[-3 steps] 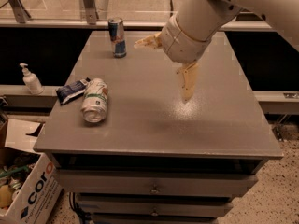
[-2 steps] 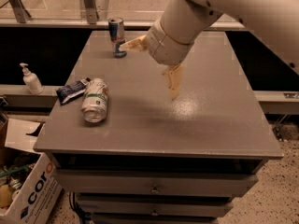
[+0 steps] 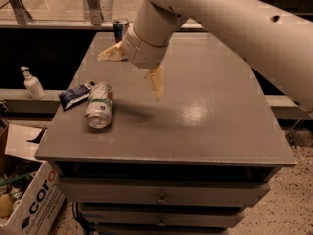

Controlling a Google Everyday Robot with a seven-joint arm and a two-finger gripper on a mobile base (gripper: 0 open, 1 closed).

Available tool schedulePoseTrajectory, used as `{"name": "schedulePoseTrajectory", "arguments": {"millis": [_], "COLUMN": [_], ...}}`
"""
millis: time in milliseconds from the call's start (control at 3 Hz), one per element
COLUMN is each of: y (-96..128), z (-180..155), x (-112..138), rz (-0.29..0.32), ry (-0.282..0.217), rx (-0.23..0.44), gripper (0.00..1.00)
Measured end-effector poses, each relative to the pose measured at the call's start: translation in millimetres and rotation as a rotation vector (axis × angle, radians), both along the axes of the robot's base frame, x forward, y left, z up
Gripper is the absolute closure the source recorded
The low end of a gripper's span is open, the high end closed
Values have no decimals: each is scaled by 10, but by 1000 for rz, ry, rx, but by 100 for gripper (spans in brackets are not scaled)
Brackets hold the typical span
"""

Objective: Pick 7up can

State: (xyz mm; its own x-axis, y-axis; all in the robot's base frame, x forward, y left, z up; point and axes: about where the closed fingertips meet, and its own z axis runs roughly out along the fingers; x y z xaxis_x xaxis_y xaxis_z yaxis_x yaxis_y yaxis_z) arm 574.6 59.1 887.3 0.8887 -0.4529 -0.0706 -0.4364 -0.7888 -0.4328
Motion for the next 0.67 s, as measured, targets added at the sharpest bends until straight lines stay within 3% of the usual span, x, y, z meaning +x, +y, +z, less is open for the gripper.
{"name": "schedulePoseTrajectory", "arguments": {"millis": [667], "y": [494], "z": [-217], "x": [-93], "rz": [111], "ry": [11], "rx": [-65], "gripper": [0]}}
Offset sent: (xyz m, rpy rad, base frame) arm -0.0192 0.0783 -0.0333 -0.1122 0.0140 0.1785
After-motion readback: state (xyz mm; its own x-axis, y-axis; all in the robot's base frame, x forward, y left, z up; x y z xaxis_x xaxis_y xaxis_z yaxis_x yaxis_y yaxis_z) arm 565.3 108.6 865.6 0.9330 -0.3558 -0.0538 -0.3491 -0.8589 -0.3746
